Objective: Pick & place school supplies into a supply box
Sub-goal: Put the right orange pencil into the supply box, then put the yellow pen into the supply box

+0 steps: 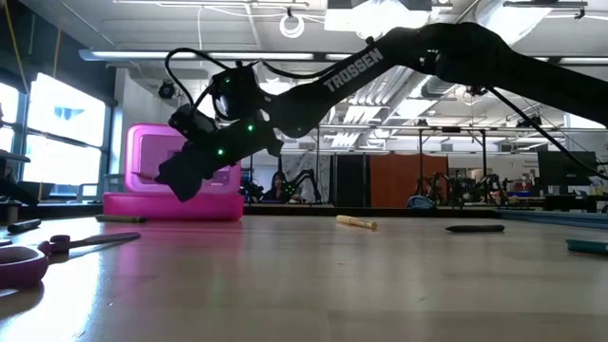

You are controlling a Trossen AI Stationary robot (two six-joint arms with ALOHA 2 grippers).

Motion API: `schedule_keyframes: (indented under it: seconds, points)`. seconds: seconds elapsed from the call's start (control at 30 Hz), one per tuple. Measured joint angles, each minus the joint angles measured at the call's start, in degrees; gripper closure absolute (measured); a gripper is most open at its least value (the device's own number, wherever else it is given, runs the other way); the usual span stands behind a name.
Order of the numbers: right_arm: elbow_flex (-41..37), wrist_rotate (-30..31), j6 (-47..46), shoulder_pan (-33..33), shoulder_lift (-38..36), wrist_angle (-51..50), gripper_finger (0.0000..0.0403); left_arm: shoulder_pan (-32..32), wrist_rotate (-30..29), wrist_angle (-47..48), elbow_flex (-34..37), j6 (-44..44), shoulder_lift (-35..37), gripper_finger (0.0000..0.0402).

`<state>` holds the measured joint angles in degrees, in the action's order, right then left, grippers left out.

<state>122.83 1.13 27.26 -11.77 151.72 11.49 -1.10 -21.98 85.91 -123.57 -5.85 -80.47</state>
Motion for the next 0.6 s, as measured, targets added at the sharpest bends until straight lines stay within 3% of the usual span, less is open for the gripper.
schedule_keyframes:
  seconds: [0.2, 0.37, 0.47, 0.6]
  points:
    - [0.0, 0.5, -0.3, -0.2, 0.0, -0.1, 0.0346, 0.0, 0.0, 0.0, 0.0, -0.3, 0.0, 0.03]
    - [0.0, 6.7, -1.1, 1.7, -1.5, -2.9, 0.0337, 0.0, 0.0, 0.0, 0.0, -0.5, 0.0, 0.03]
    - [0.0, 15.0, -3.1, 4.5, -6.4, -14.7, 0.0339, 0.0, 0.0, 0.0, 0.0, -0.5, 0.0, 0.03]
    - [0.3, 24.5, -14.0, 8.2, -13.4, -36.4, 0.0347, 0.0, 0.0, 0.0, 0.0, -0.5, 0.0, 0.03]
